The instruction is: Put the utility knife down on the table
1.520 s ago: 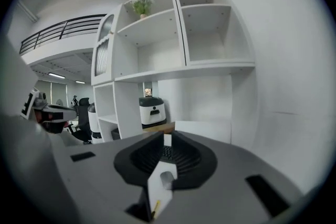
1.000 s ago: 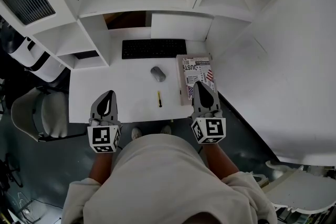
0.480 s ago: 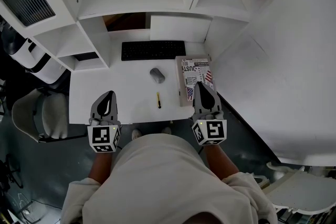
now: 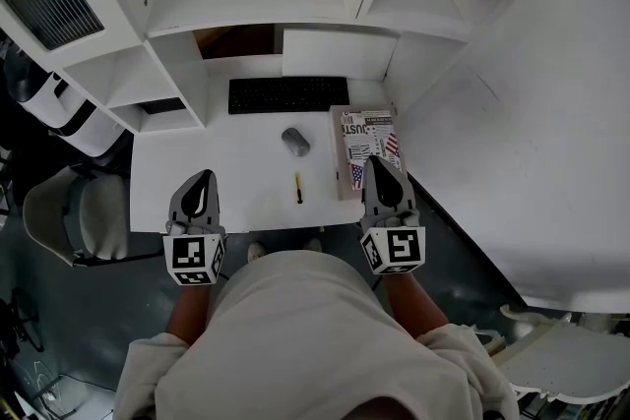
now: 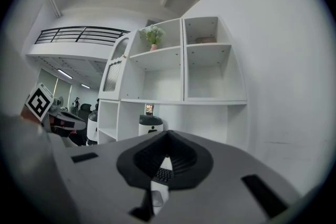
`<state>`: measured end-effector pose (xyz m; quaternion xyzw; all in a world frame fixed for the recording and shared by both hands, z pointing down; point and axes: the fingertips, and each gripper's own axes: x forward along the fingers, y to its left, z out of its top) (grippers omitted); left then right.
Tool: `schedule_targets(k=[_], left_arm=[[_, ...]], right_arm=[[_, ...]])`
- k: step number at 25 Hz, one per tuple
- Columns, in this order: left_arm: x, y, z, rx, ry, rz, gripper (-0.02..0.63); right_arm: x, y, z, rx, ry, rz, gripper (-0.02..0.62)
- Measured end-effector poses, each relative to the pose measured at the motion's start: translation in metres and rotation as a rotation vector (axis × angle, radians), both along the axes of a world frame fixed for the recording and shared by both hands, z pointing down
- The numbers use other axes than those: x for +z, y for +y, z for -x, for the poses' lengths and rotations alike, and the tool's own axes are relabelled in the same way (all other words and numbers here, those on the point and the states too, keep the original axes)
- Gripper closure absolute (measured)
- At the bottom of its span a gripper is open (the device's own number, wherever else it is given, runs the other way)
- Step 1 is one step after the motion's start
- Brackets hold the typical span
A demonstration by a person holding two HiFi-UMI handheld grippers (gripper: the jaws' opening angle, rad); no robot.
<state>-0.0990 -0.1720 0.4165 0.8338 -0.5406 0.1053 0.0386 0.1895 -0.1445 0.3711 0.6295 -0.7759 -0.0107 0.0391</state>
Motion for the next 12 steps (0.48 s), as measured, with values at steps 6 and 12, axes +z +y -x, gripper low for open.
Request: schedule_targets(k=[6, 12], left_arm=[[0.0009, -0.0017, -0.0011, 0.000, -0.002, 0.000, 0.604], [0.0004, -0.0065, -0.0008, 0.000, -0.005, 0.000, 0.604]], right_arm=[[0.0036, -0.0017, -0.0045, 0.008, -0.007, 0.007, 0.592], [0.0058, -0.0070, -0.0068, 0.009, -0.013, 0.013, 0.592]])
